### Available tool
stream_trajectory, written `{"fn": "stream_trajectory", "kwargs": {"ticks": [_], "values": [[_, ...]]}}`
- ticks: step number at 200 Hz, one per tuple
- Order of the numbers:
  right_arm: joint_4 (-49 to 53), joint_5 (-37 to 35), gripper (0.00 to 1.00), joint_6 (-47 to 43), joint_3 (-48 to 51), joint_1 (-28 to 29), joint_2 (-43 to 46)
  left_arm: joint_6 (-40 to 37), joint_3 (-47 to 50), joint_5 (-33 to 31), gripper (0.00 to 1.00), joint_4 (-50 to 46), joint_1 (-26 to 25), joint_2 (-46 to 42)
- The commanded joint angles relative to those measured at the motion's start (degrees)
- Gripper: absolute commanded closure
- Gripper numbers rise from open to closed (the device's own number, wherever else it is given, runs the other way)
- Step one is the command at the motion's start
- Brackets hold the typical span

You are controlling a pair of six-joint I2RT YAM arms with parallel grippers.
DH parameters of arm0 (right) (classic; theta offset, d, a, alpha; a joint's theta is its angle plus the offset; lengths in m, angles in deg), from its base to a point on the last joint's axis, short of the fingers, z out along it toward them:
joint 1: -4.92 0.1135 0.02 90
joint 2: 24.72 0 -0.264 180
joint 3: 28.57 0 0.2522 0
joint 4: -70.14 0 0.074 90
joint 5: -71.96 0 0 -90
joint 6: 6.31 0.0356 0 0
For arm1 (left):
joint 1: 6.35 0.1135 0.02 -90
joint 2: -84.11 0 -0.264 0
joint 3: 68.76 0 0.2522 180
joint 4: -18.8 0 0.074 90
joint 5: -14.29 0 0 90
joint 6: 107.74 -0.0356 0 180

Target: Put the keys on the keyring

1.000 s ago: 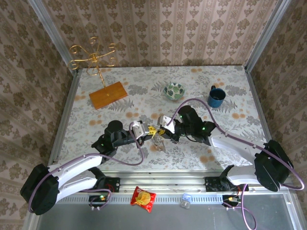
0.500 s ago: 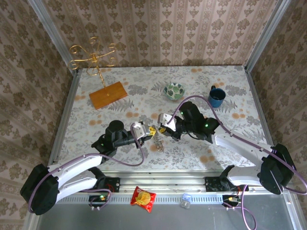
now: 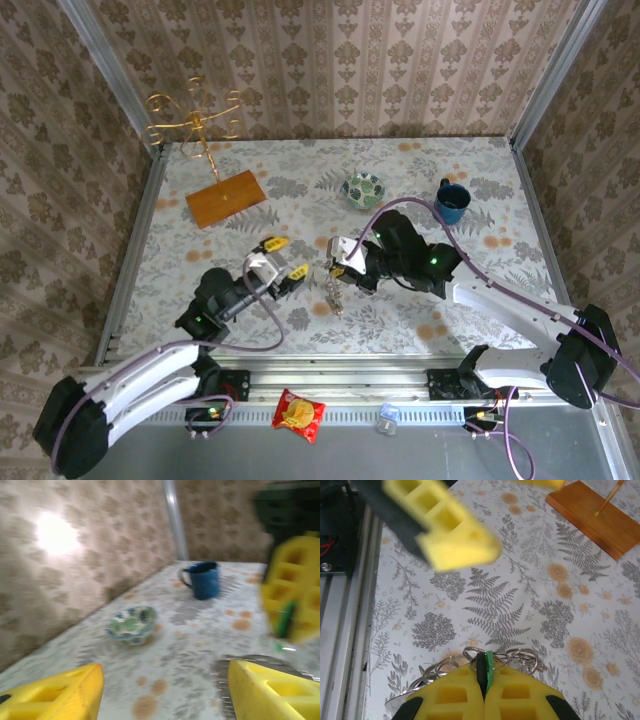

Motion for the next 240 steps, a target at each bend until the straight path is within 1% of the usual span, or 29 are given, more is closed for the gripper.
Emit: {"fn": "stream_trajectory", "kwargs": {"ticks": [1,26,45,62,73,88,101,121,156,175,204,222,240], "values": [[-1.4,-0.6,1.0,0.5,-3.6,2.8,-1.2,4.6,1.6,-12.0,0.31,2.6,2.5,-7.2],[-6.0,-0.3,1.0,2.1,-5.9,6.0,-5.0,6.0,1.8,-17.1,0.3,-4.0,5.5,-14.5],[-11.3,-0.3,1.0,4.0,-8.2,8.2,-8.7,7.9,2.3,-24.3,0.3,-6.6,7.0,-17.9],[-16.2,-0.4,1.0,6.8,-10.5,10.1,-14.2,8.5,2.6,-30.3,0.3,-8.0,8.0,-20.5],[-19.8,0.4,1.0,9.5,-11.4,10.9,-16.6,8.2,2.6,-32.7,0.3,-8.9,8.4,-22.0],[-27.6,2.6,1.0,15.7,-10.2,11.0,-19.1,7.5,2.1,-35.1,0.3,-10.6,8.7,-23.0],[-29.8,2.7,1.0,18.1,-9.5,11.0,-21.1,7.0,1.5,-35.9,0.3,-12.2,9.0,-23.0],[-25.4,-0.7,1.0,16.3,-8.6,10.7,-22.7,7.5,0.8,-35.8,0.3,-14.6,9.9,-22.4],[-9.4,-8.1,1.0,7.8,-8.6,7.5,-22.8,8.4,0.2,-36.7,0.3,-16.0,11.0,-20.0],[-2.9,-12.0,1.0,2.6,-8.1,5.3,-21.7,8.4,-0.5,-36.8,0.3,-16.7,11.3,-18.1],[3.7,-19.0,1.0,-7.1,-6.0,3.8,-20.6,8.3,-1.0,-36.8,0.28,-17.5,11.7,-15.5],[5.9,-24.7,1.0,-12.1,-4.2,3.8,-20.4,8.6,-1.7,-36.2,0.24,-19.7,12.7,-13.5],[7.0,-29.0,1.0,-15.9,-2.2,3.8,-20.2,9.0,-3.0,-34.1,0.2,-21.4,14.3,-11.0]]}}
